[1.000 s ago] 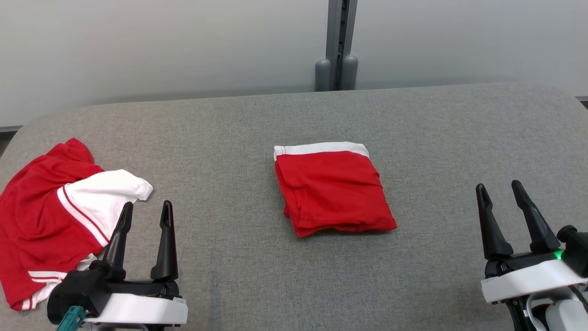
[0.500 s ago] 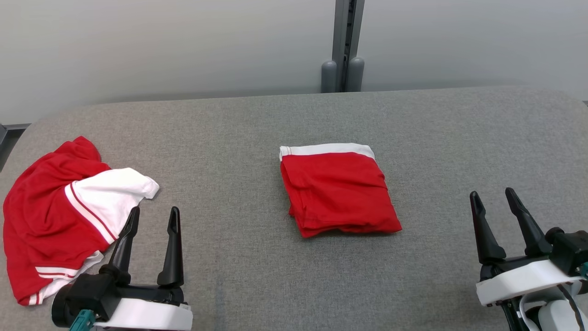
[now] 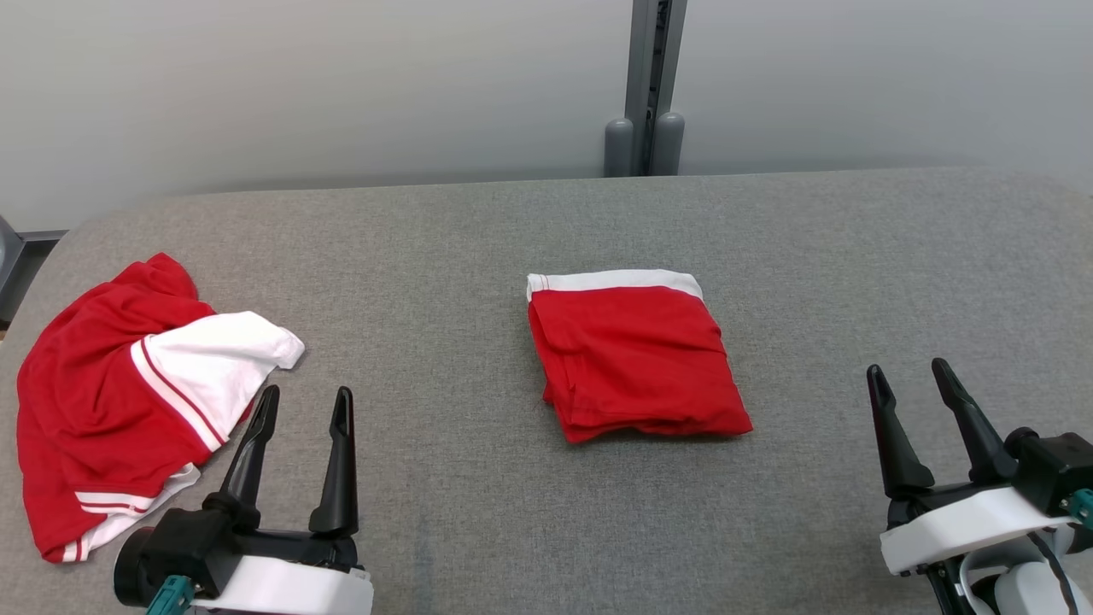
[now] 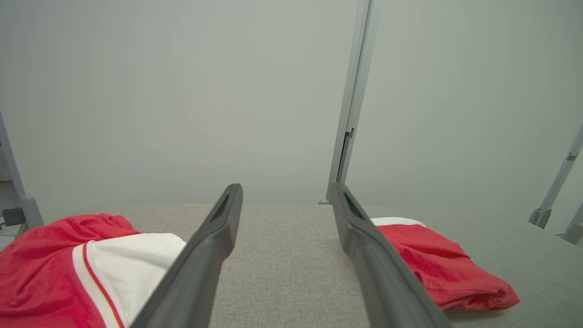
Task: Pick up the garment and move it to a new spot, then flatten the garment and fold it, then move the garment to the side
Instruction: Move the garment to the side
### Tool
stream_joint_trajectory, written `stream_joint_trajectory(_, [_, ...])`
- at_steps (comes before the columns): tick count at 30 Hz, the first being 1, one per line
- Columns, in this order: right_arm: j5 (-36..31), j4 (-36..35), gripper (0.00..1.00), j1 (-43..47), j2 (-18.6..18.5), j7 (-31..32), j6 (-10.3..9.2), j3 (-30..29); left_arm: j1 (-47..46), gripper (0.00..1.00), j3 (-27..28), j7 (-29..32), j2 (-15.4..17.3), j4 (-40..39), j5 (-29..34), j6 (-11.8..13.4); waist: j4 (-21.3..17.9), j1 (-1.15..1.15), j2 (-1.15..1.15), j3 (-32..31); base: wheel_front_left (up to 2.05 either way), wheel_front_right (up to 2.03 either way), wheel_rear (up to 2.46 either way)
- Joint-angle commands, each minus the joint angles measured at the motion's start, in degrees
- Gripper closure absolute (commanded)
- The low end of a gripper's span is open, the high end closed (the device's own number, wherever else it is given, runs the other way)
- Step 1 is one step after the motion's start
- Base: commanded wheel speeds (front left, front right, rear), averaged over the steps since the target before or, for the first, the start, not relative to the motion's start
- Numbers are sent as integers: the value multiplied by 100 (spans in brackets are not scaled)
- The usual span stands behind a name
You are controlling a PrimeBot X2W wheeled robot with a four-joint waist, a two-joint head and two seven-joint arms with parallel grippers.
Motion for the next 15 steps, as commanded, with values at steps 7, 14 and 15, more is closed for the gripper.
stream_joint_trajectory(7, [304,531,0,-416,43,111,1,278,39,0,-48,-1,15,-36,-37,41,49,0,0,-6,0,0,0])
stream_joint_trajectory(14, [620,1393,0,-1432,-39,513,1,813,-106,0,-128,-2,17,-43,-118,54,275,0,0,102,0,0,0])
stream_joint_trajectory(15, [706,1581,0,-1588,-59,675,1,863,-118,0,-140,-2,18,-40,-134,57,322,0,0,123,0,0,0])
